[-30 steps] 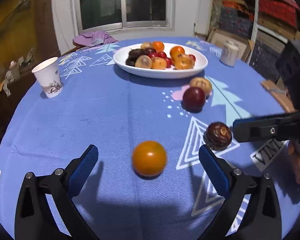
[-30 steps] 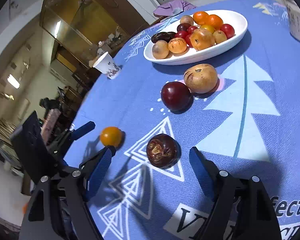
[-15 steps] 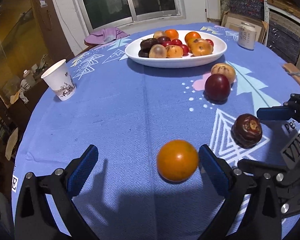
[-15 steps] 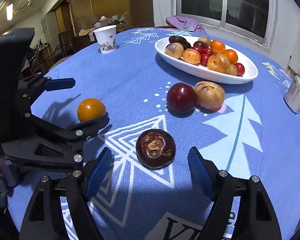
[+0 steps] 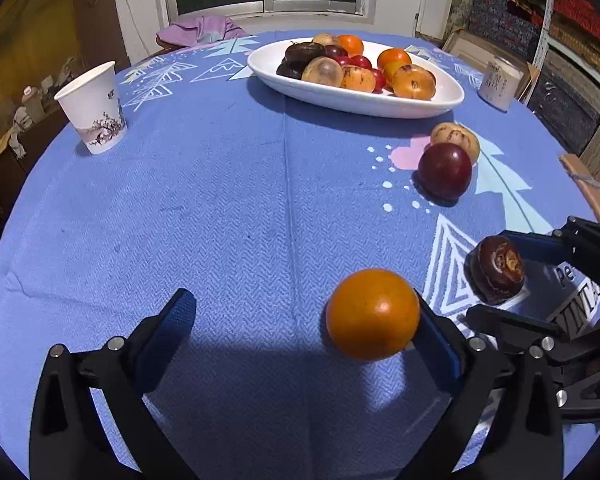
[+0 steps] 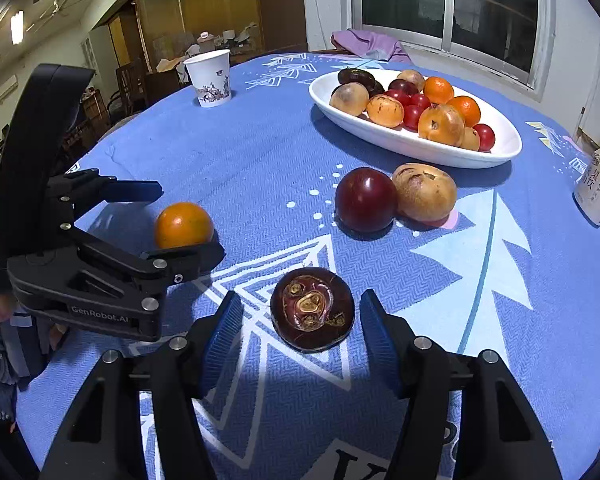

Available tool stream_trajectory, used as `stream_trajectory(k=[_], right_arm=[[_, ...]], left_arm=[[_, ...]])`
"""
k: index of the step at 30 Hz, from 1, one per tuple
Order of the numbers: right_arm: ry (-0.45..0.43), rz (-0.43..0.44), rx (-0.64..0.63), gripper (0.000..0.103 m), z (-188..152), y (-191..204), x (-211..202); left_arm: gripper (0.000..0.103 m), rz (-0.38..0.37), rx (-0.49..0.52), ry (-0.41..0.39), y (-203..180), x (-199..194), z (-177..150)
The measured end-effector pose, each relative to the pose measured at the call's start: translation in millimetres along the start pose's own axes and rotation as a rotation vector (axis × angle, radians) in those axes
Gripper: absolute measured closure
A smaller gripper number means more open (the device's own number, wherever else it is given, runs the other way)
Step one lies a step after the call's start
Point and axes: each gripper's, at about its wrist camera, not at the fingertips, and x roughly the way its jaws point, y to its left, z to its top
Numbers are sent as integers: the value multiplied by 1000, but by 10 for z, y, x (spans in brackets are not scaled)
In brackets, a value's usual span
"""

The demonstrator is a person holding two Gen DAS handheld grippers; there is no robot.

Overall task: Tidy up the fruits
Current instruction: 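Grasp an orange with the left tool while the right tool grasps a mangosteen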

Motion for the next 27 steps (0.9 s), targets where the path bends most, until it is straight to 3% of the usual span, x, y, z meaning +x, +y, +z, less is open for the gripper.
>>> stream_trajectory(k=[2, 5, 12, 18, 27], right_arm=[[8, -14, -21, 35, 3, 37, 15], [33, 3, -65, 16, 7, 120, 63], [31, 15, -59, 15, -2, 102, 42], [24, -16, -50, 15, 1, 99, 35], [10, -3, -37, 27, -2, 29, -13]], left_arm=[[4, 4, 3, -1, -1, 1, -2], [4, 12, 5, -6, -26, -11, -1], [6, 49, 34, -69, -83, -128, 10], [25, 39, 94, -72, -194, -131, 6], [25, 43, 102, -93, -177, -168, -2]])
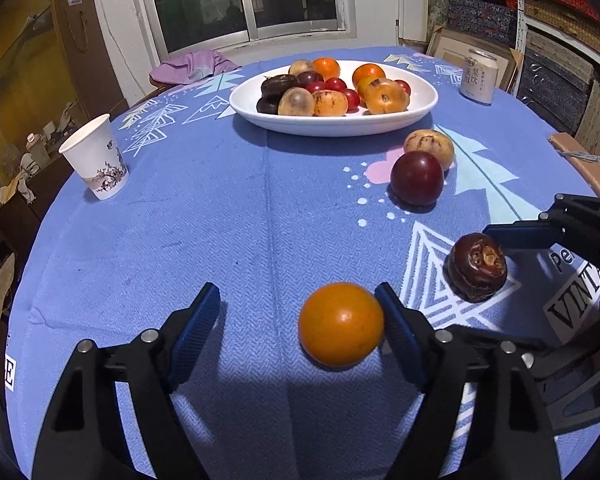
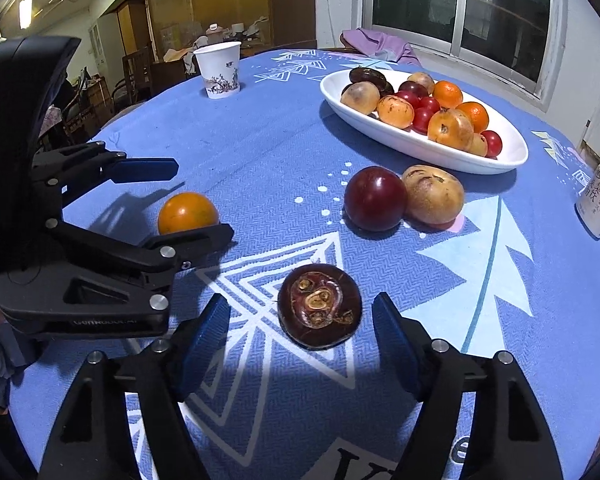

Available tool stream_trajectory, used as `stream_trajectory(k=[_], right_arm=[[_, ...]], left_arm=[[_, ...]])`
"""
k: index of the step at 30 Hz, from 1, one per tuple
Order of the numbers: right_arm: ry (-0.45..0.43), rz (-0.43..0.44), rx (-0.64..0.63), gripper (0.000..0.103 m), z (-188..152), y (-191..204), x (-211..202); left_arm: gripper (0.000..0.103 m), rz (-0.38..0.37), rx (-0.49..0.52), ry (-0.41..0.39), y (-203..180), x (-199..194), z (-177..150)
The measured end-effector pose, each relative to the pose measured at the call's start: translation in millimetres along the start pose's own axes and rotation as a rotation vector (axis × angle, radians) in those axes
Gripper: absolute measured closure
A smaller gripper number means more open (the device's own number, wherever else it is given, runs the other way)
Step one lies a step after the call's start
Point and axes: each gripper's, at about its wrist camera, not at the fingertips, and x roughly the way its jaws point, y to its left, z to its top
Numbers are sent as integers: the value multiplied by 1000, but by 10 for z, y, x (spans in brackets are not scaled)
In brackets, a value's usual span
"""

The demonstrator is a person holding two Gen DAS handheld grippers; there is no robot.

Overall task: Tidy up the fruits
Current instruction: 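Grasp an orange with the left tool while the right tool grasps a mangosteen, then carry the orange and mangosteen to the white plate and open both tools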

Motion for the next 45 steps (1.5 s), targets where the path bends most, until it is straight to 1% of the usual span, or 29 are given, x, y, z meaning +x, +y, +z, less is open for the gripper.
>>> stream_trajectory(k=[2, 4, 7, 8, 9, 14, 15, 17, 18, 20, 21, 22, 26, 28, 30, 33, 35, 37, 42, 45], right_arm=[[-4, 3, 6, 27, -1, -16, -6], [-10, 1, 7, 30, -2, -14, -13], [-9, -10, 7, 40, 0, -16, -4], [-12, -10, 10, 48, 1, -19, -7], [-15, -13, 16, 51, 1, -28, -12], [-16, -19, 17, 52, 2, -35, -10], [-17, -19, 18, 56, 4, -36, -9], [-19, -19, 27, 59, 3, -53, -14], [-20, -18, 31, 59, 2, -58, -16], [-22, -15, 34, 61, 1, -64, -19], [-22, -12, 32, 62, 0, -61, -19], [-22, -14, 31, 62, 1, -58, -18], [-21, -8, 41, 61, 12, -70, -11], [-19, -12, 32, 60, 11, -47, -7], [-21, -11, 33, 61, 9, -49, -13], [-24, -7, 40, 61, 8, -63, -17], [-24, -9, 37, 61, 8, -57, -16], [-23, -8, 29, 62, 12, -44, -12], [-22, -10, 26, 62, 14, -40, -9], [-23, -7, 29, 62, 15, -43, -4]], left_arm=[[25, -5, -7, 1, 27, 2, 0], [25, -7, -18, 5, 55, 12, -2], [25, -7, -11, 18, 50, 45, -2], [25, -8, -6, 18, 43, 45, -3], [25, -9, -2, 17, 32, 43, -3], [25, -30, -6, 33, 36, 79, -4], [25, -32, -8, 34, 42, 82, -4], [25, -34, 2, 31, 24, 77, -7], [25, -46, 12, 28, 4, 71, -8], [33, -78, 33, 25, -48, 55, -15], [41, -91, 40, 19, -69, 43, -15], [43, -95, 48, 17, -83, 36, -16], [42, -114, 23, 28, -51, 56, -5], [42, -107, 24, 26, -51, 55, -5], [42, -98, 28, 20, -63, 35, -12], [44, -118, 22, 12, -58, -10, -38], [50, -131, 18, 3, -50, -34, -48], [65, -147, 11, 3, -41, -35, -49], [65, -163, 4, -3, -35, -49, -49], [65, -153, 11, -28, -69, -105, -63]])
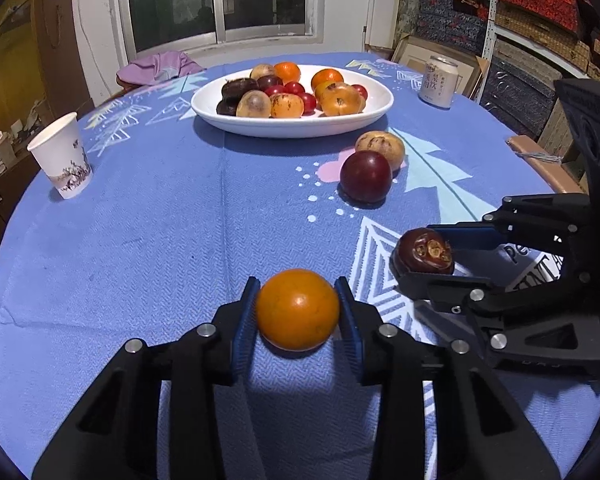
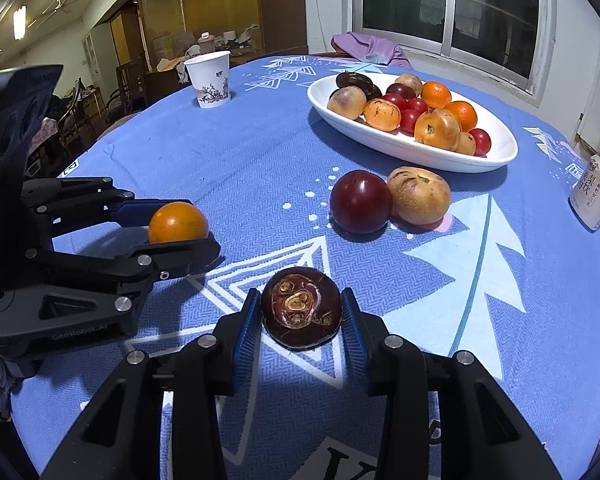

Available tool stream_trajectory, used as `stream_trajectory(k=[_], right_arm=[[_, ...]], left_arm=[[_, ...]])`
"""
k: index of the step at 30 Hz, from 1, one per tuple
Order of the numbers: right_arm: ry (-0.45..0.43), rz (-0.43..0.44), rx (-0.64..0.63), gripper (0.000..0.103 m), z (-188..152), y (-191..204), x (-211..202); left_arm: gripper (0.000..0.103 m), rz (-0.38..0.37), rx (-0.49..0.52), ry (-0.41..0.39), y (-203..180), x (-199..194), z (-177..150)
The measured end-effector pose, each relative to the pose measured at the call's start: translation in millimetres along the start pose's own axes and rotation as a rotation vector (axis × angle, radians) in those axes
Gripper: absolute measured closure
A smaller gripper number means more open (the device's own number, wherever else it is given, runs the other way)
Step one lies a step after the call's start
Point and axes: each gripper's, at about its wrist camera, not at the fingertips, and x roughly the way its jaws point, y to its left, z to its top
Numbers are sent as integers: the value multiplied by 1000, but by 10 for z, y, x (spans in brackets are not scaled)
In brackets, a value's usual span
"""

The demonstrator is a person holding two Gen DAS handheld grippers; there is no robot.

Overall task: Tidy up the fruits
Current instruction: 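Carry the orange and mangosteen to the white plate and open both tools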

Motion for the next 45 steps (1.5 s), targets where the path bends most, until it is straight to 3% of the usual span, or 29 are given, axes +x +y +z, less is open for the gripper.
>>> stream_trajectory(k=[6, 11, 13, 19, 23, 28, 32, 35, 38, 45], right_arm=[[-11, 7, 3, 62, -1, 6, -21], [-121, -24, 46, 62, -85, -12, -309], [-118, -9, 57, 62, -193, 0, -372], [-270, 1, 119, 62, -301, -54, -1025], [-360, -37, 77, 62, -99, -106, -1546], [-483, -85, 45, 62, 478, -281, -2234], [-536, -83, 68, 62, 1023, -521, -2515], [-527, -74, 105, 62, 1446, -760, -2440], [-468, -57, 144, 62, 1799, -1005, -2111], [-257, -42, 223, 62, 2272, -1477, -753]], left_arm=[[65, 3, -26, -31, 40, -90, -14], [65, 39, -69, -101, 90, -295, -35], [65, 12, -73, -115, 44, -395, -76], [65, -44, -59, -120, -105, -728, -178], [65, 15, -3, -217, -119, -1168, 172], [65, 46, 15, -325, -28, -1669, 1009], [65, 101, 36, -372, 22, -1799, 1666], [65, 115, 28, -372, 82, -1673, 2060], [65, 111, 1, -341, 211, -1339, 2380], [65, 76, -67, -188, 578, -193, 2694]])
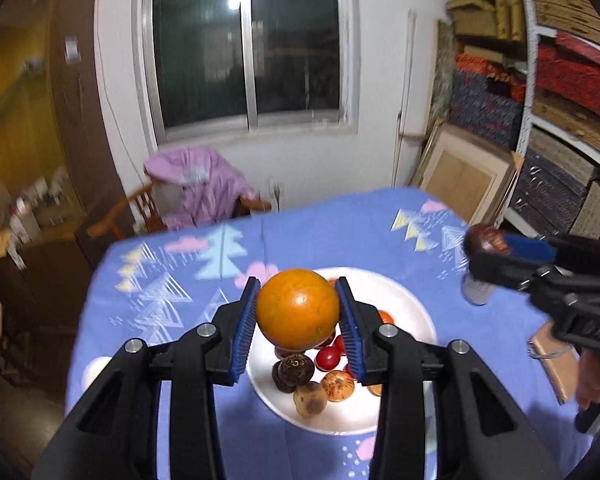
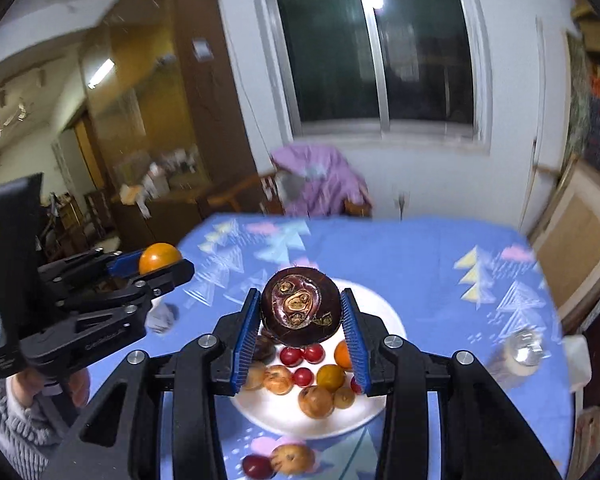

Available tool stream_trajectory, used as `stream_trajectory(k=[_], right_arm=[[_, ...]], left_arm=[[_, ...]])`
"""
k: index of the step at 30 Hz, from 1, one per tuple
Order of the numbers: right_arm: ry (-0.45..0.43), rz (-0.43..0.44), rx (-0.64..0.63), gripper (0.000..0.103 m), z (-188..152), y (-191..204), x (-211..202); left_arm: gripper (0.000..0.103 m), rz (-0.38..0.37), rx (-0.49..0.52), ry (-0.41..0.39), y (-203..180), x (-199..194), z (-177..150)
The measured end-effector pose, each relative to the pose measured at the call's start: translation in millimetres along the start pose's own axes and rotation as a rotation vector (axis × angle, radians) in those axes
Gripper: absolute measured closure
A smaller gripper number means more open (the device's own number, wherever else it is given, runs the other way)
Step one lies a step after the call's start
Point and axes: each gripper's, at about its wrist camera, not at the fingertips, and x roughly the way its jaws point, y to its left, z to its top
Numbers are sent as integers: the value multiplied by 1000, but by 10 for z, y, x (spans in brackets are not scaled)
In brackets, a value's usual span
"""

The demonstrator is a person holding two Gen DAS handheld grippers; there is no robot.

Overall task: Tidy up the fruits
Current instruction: 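Carry the orange and mangosteen to the white plate and open both tools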

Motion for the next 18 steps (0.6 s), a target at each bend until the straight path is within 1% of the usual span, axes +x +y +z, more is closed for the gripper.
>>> stream_trajectory(k=[3, 5, 7, 10, 13, 18], right_arm=[[86, -2, 21, 62, -77, -97, 598], [140, -4, 29, 62, -196, -122, 931], [180, -16, 27, 62, -282, -140, 1164], [228, -24, 25, 62, -385, -155, 1388], [261, -50, 18, 62, -455, -183, 1574], [292, -75, 8, 62, -509, -232, 1827]], left_arm=[[65, -18, -34, 66, 140, 506, -105], [65, -22, -52, 112, 222, 831, -208], [65, -25, -67, 148, 291, 1091, -281], [65, -47, -101, 195, 377, 1417, -390], [65, -51, -107, 232, 409, 1653, -489], [65, -53, -110, 261, 392, 1887, -569]])
